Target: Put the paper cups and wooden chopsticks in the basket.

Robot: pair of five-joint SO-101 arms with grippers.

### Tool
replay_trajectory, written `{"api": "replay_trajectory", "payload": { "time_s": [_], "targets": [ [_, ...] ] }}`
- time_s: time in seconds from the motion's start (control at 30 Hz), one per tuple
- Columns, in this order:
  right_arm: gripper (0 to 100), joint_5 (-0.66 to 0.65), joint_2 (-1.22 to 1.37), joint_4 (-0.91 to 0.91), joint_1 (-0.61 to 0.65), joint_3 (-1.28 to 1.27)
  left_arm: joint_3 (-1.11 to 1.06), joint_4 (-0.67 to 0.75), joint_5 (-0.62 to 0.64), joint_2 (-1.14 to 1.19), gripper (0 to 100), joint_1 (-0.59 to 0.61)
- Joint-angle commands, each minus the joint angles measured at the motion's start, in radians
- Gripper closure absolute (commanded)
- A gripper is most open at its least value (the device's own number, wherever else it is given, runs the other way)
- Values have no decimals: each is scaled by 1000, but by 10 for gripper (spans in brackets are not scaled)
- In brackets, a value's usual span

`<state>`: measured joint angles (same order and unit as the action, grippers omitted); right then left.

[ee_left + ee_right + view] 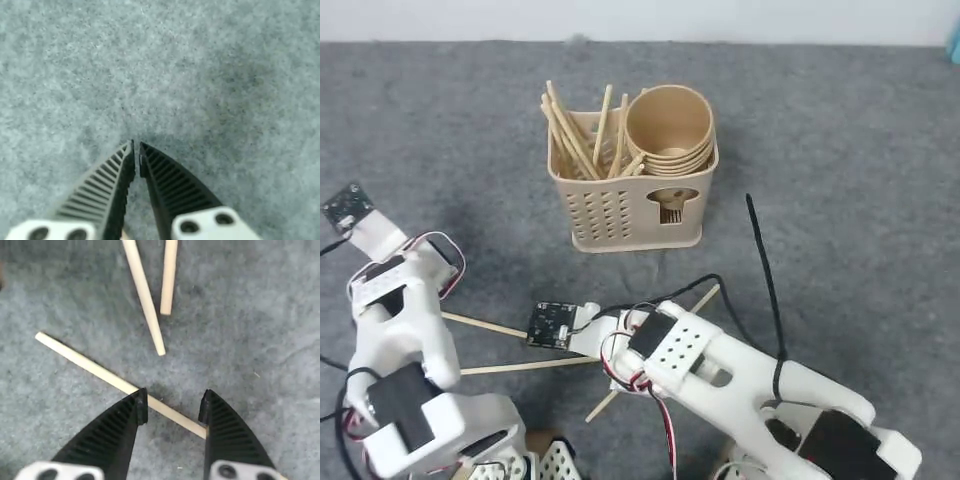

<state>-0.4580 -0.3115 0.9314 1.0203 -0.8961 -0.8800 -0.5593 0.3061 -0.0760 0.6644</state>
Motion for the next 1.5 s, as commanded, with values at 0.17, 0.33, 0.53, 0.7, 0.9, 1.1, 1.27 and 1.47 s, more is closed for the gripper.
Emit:
{"api": "replay_trajectory", "payload": {
  "time_s": [0.17,0.33,0.53,0.7,0.9,1.1,1.27,1.47],
  "targets": [
    [828,-104,-4,122,12,11,41,-2,5,-3,985,-6],
    [828,-104,8,79,44,11,41,-2,5,-3,985,-6],
    [829,-104,12,28,41,3,41,-2,5,-3,985,-8],
    [829,-107,114,16,44,8,41,-2,5,-3,985,-8],
    [829,-104,156,67,93,44,41,-2,5,-3,985,-8],
    [884,-100,163,28,97,41,41,-2,5,-3,985,-8],
    [981,18,151,35,101,40,41,-2,5,-3,985,-8],
    [991,18,73,110,68,41,41,-2,5,-3,985,-8]
  ]
}}
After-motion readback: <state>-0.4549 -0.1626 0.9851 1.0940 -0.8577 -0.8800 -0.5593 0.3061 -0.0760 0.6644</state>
